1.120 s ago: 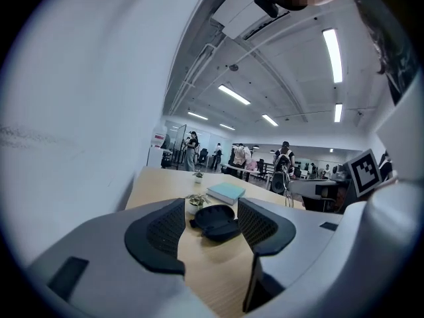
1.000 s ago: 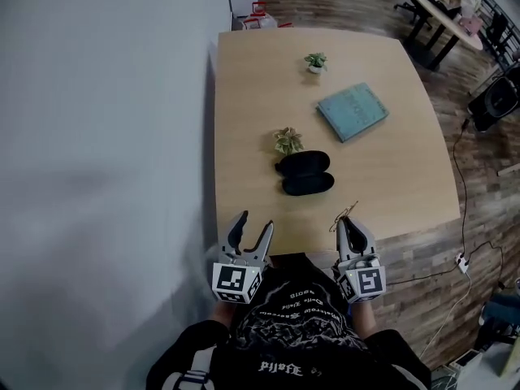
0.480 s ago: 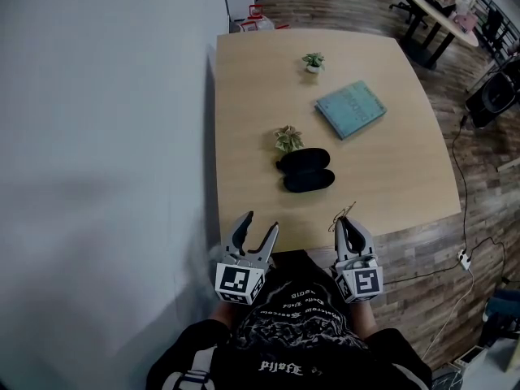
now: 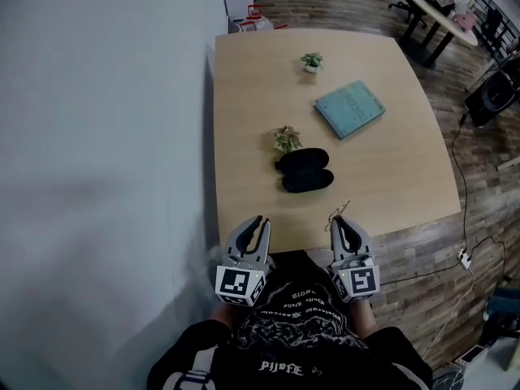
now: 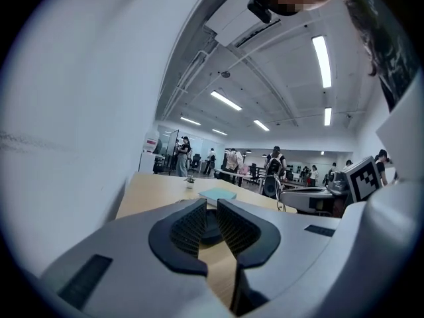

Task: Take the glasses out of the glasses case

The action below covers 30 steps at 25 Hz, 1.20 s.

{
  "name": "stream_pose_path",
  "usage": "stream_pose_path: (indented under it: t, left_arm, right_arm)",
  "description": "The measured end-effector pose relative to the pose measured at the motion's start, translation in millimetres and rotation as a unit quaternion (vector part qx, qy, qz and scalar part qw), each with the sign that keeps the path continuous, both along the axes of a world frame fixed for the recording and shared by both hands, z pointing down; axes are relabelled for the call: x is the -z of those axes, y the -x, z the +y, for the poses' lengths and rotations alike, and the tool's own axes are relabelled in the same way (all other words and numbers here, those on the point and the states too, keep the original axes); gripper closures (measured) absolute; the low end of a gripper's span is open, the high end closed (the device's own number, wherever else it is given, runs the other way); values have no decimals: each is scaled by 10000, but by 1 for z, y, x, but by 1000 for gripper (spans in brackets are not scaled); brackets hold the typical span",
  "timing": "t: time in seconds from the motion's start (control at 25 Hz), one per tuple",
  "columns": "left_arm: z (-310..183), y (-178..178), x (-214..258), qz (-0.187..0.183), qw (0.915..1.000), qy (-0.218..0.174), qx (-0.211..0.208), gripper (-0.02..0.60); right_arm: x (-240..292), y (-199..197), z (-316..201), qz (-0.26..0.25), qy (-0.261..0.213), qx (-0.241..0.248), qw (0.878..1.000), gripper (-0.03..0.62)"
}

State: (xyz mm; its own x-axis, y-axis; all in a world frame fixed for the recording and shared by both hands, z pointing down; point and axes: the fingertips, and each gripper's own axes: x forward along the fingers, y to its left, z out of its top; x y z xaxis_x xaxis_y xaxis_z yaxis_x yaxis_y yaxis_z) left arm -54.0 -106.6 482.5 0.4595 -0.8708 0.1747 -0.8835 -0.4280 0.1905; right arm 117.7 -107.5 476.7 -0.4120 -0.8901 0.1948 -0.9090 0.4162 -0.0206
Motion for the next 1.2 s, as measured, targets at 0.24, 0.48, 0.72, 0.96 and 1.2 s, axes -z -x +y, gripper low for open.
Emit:
stream_pose_path:
  t: [0.24,0.48,0.72,0.96,1.2]
  left_arm:
    - [-4,2,-3,144,9998,112,8,578]
    - [-3,-7,7,63,9999,10,-155,578]
    - [-6,-16,4,39,9995,18,-318,578]
    - [-7,-20,0,-10,9993,49,-357,578]
    - [-5,-24,-10,-6,9990,204,-407,577]
  right_arm:
    - [2,1,-3,41,-23,37,10000,565]
    - [5,-1,-6,-10,10,39,10000,565]
    - [1,-4,-8,39,-9,28,10000,565]
    - [2,-9,-11,91,2,-12,10000,566]
    - [0,-6,-14,147,24,26,9999,566]
